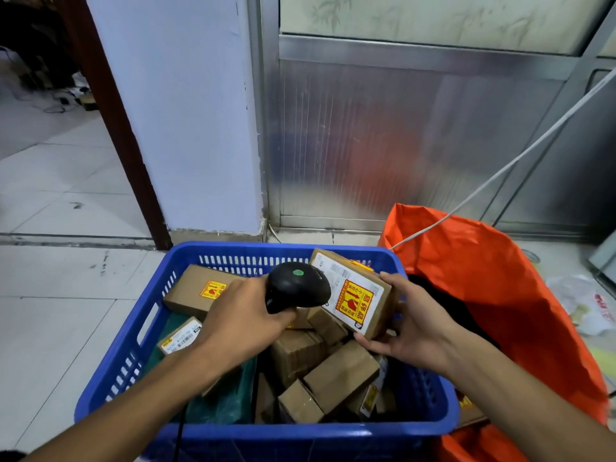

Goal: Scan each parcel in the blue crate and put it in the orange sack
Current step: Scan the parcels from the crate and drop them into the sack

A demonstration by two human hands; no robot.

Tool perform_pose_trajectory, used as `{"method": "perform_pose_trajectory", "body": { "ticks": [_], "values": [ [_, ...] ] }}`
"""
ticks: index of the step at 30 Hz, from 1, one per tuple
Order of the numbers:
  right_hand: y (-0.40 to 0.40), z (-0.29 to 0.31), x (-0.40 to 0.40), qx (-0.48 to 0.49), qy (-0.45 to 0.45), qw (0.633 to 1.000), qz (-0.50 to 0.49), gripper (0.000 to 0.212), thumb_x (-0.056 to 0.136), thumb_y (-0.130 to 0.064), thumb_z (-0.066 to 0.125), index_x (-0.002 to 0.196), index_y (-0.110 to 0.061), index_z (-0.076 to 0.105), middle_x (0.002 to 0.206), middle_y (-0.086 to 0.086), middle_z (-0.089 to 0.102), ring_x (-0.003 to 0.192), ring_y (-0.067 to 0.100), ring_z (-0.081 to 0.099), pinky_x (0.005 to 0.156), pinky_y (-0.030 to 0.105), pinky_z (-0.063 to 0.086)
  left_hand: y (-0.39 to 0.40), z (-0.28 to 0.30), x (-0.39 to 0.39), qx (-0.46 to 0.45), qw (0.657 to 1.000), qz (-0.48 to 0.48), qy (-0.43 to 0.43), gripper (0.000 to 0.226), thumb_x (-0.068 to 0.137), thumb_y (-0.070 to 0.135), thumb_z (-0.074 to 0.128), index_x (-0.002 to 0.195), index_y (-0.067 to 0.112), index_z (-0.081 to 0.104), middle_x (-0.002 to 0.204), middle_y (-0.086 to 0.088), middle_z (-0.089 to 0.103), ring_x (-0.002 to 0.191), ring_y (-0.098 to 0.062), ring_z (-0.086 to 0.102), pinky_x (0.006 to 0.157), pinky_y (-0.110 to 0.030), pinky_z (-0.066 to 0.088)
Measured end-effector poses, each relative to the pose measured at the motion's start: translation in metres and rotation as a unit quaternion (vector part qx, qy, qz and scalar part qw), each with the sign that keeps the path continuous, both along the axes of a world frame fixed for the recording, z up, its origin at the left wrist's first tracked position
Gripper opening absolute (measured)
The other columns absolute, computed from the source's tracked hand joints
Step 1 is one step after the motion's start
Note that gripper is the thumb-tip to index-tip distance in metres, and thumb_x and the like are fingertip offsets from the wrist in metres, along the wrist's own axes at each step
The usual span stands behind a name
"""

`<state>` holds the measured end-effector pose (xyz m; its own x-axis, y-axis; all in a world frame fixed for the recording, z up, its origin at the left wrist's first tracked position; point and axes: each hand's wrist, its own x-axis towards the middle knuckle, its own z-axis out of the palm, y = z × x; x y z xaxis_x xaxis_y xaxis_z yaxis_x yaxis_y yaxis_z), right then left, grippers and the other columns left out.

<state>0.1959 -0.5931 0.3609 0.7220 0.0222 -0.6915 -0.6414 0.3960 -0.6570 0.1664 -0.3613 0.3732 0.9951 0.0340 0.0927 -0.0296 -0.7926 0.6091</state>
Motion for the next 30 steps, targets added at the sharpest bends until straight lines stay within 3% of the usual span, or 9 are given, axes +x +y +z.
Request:
{"method": "perform_pose_trajectory", "body": {
  "ticks": [10, 16, 21, 30],
  "values": [
    [0.011, 0.009, -0.004, -0.008, -0.005, 1.000, 0.030, 0.036, 0.088, -0.039, 0.070, 0.112, -0.013, 0.065, 0.112, 0.019, 0.062, 0.099, 0.036, 0.065, 0.086, 0.055, 0.057, -0.002, 0.005, -0.007, -0.007, 1.000, 0.009, -0.005, 0.039, 0.080, 0.028, 0.074, 0.055, 0.021, 0.045, 0.049, 0.009, 0.044, 0.052, -0.010, 0.045, 0.048, -0.027, 0.027],
    [0.011, 0.012, -0.010, -0.005, -0.006, 1.000, 0.029, 0.041, 0.088, -0.039, 0.070, 0.119, -0.013, 0.064, 0.115, 0.020, 0.062, 0.099, 0.037, 0.066, 0.084, 0.055, 0.058, -0.001, 0.006, -0.013, -0.005, 1.000, -0.005, -0.003, 0.030, 0.079, 0.027, 0.074, 0.060, 0.024, 0.050, 0.056, 0.010, 0.053, 0.059, -0.008, 0.053, 0.050, -0.025, 0.031],
    [0.014, 0.013, -0.012, -0.003, -0.010, 0.999, 0.036, 0.036, 0.089, -0.038, 0.068, 0.114, -0.012, 0.065, 0.112, 0.019, 0.062, 0.098, 0.036, 0.065, 0.089, 0.056, 0.056, -0.001, 0.011, -0.017, -0.011, 1.000, -0.013, -0.002, 0.024, 0.080, 0.027, 0.074, 0.063, 0.023, 0.056, 0.057, 0.009, 0.057, 0.061, -0.007, 0.058, 0.052, -0.025, 0.035],
    [0.019, 0.006, -0.010, -0.007, -0.004, 0.999, 0.035, 0.041, 0.087, -0.040, 0.072, 0.115, -0.010, 0.065, 0.117, 0.021, 0.063, 0.100, 0.038, 0.066, 0.081, 0.055, 0.059, -0.001, 0.017, -0.026, -0.018, 0.999, -0.028, -0.021, 0.024, 0.081, 0.027, 0.075, 0.068, 0.028, 0.055, 0.061, 0.012, 0.058, 0.063, -0.003, 0.057, 0.053, -0.020, 0.034]
  ]
}}
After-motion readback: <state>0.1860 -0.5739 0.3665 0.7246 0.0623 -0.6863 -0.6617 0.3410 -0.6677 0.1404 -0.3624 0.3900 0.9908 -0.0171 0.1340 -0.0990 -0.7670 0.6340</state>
